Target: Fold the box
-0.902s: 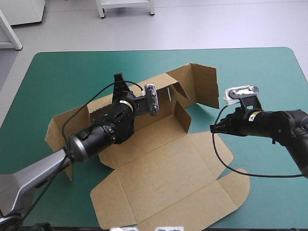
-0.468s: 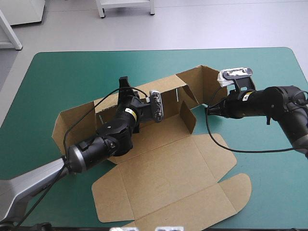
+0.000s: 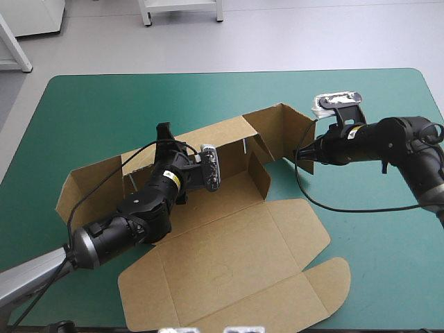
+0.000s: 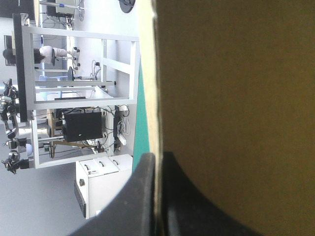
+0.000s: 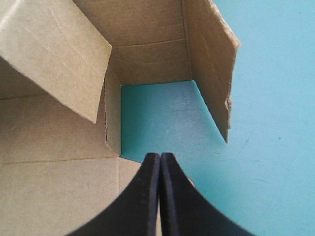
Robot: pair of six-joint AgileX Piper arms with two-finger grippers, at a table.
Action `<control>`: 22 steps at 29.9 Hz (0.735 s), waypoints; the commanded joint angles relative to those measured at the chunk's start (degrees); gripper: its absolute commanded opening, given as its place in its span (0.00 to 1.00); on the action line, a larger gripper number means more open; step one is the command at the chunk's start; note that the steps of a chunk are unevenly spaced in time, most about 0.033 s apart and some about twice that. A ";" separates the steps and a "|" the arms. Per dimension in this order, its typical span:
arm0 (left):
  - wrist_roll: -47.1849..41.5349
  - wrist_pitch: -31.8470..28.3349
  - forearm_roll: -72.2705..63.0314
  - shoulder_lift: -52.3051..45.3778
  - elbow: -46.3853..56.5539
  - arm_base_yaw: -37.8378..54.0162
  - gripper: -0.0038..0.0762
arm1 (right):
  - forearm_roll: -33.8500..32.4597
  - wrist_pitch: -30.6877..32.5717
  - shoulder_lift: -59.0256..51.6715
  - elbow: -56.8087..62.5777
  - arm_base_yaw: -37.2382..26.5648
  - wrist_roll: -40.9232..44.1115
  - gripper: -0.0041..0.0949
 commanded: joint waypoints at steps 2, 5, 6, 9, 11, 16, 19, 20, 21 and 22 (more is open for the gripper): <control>-2.99 -2.33 7.32 -1.25 -1.19 -0.35 0.04 | 1.01 -1.91 1.76 -6.26 0.09 -0.07 0.02; -6.09 -2.25 12.61 -0.08 -1.19 -0.27 0.04 | 1.23 -1.23 4.95 -11.65 0.09 -0.07 0.02; -7.80 -2.25 14.74 0.26 -1.19 -0.27 0.04 | 1.33 -0.66 6.10 -13.75 0.09 -0.07 0.02; -11.74 -2.25 19.98 1.73 -1.19 -0.27 0.04 | 1.33 1.94 9.32 -19.93 0.09 -0.07 0.02; -13.96 -2.25 21.41 2.56 -1.19 -0.27 0.04 | 1.33 3.04 11.39 -23.94 0.09 -0.07 0.02; -14.19 -1.32 22.61 4.15 -1.19 1.01 0.04 | 1.33 4.74 15.83 -31.42 0.09 0.42 0.02; -16.01 -2.02 22.61 4.40 -1.29 3.49 0.04 | 1.87 6.20 18.46 -34.78 0.09 0.59 0.02; -16.61 -2.27 22.48 4.40 -1.39 3.94 0.04 | 2.14 6.20 19.15 -35.32 0.09 0.59 0.02; -16.89 -2.48 22.48 4.40 -1.39 4.25 0.04 | 2.26 6.20 19.63 -35.78 0.09 0.59 0.02; -16.89 -3.09 22.48 4.40 -1.39 4.30 0.04 | 2.26 6.10 20.18 -36.12 0.09 0.59 0.02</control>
